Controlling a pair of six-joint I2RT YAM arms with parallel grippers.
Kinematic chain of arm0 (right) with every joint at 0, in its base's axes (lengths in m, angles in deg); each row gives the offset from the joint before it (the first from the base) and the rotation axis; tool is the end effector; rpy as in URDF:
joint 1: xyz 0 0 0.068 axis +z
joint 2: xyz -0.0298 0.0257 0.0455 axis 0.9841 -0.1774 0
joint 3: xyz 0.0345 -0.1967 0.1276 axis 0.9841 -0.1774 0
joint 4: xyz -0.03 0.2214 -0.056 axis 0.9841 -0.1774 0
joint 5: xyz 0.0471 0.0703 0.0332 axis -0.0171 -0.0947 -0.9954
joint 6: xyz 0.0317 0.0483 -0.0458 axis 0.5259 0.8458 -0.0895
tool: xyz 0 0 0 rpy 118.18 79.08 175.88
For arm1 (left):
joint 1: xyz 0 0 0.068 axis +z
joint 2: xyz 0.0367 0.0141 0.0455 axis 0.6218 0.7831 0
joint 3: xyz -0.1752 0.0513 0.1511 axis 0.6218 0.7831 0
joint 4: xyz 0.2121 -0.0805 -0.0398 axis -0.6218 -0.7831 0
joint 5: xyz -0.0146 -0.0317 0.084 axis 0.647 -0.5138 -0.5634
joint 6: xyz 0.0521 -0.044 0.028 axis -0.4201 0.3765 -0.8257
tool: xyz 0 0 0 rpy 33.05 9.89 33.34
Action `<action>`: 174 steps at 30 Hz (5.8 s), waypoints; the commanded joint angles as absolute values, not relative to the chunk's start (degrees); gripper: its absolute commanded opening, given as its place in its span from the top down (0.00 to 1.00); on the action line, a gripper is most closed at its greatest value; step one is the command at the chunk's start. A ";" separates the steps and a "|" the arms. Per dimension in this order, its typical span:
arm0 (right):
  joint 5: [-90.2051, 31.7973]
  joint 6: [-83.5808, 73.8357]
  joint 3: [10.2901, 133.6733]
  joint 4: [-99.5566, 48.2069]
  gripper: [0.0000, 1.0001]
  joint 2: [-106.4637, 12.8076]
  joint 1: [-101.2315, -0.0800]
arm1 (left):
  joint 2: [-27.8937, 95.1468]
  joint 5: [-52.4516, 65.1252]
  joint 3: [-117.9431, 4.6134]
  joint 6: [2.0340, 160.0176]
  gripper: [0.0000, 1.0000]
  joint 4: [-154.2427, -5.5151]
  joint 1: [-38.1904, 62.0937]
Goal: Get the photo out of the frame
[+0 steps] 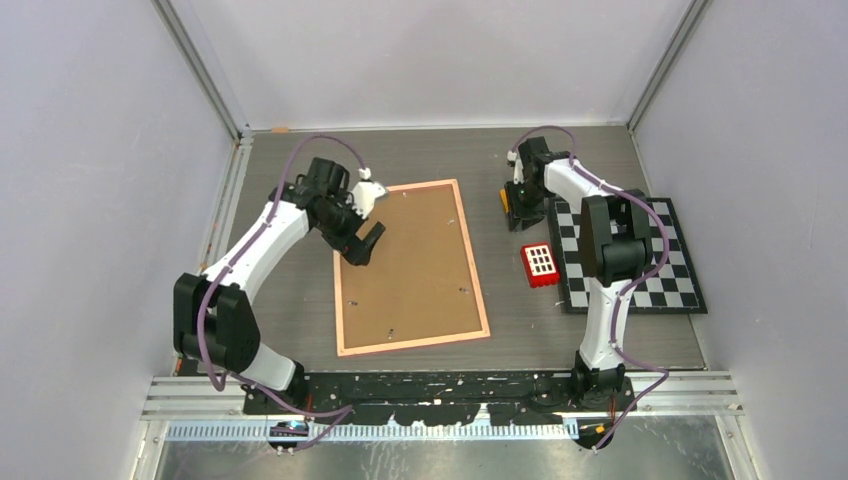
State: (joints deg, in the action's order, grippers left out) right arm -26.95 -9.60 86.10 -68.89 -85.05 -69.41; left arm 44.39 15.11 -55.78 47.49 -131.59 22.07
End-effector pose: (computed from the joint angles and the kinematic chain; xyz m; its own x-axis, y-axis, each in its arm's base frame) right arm 0.3760 0.0747 0.1295 -0.9493 -0.1369 -0.2829 -0.1713 0.9801 0.1004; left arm 0.2653 -0.0967 0.2234 -0.6570 0.5657 -0.4983 0.6861 0.7226 -0.0842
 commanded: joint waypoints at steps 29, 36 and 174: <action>-41.02 -7.61 83.15 -64.44 0.24 -73.32 -68.37 | 48.53 19.77 -42.19 45.19 0.00 -123.02 -15.88; -35.85 -10.45 82.76 -60.31 0.01 -70.28 -68.44 | 50.48 11.03 -39.22 44.33 0.00 -118.33 -17.80; -32.09 -2.87 117.53 -94.37 0.99 -71.06 -53.29 | 65.04 21.01 -113.70 105.74 0.00 -135.78 22.45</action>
State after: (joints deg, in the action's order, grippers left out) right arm -40.20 -0.57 112.16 -92.15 -73.95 -53.81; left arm 63.54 17.28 -110.60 97.50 -138.49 22.09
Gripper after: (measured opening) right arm 0.339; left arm 0.996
